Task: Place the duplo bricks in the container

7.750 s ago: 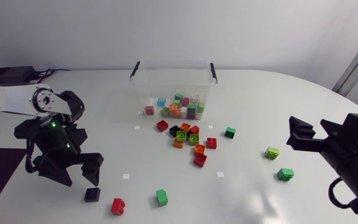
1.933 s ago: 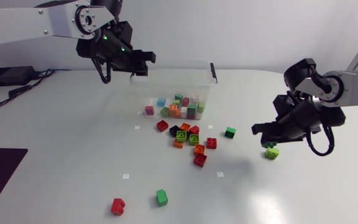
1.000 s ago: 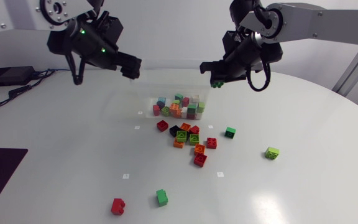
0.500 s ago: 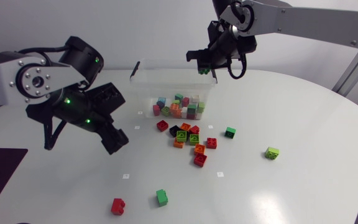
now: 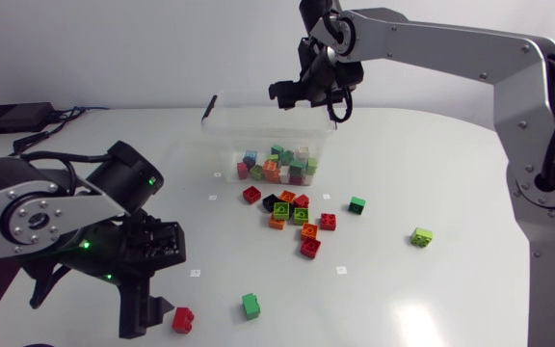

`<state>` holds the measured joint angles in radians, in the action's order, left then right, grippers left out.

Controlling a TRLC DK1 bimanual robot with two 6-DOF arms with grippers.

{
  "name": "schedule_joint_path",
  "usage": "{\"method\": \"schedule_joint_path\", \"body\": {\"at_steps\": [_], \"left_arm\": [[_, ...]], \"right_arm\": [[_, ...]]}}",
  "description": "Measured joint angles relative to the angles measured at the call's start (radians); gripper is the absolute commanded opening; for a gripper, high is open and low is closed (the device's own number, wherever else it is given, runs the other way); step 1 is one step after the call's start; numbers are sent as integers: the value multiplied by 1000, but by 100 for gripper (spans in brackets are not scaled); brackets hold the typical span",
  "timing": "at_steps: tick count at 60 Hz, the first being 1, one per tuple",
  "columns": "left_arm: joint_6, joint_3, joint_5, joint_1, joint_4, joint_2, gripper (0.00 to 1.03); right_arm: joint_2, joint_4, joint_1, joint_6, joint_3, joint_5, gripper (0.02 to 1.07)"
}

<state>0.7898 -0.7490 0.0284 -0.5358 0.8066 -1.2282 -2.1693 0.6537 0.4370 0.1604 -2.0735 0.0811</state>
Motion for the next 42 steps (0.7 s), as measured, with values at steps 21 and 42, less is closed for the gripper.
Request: {"method": "schedule_joint_path", "body": {"at_steps": [21,42], "left_arm": [[102,129,16,-117,-82,119,96],[121,130,16,-121,-120,-17,93]], "right_arm": [[222,-43,0,-19,269,2,101],[562,-127,0,-31,706,-1,101]]}}
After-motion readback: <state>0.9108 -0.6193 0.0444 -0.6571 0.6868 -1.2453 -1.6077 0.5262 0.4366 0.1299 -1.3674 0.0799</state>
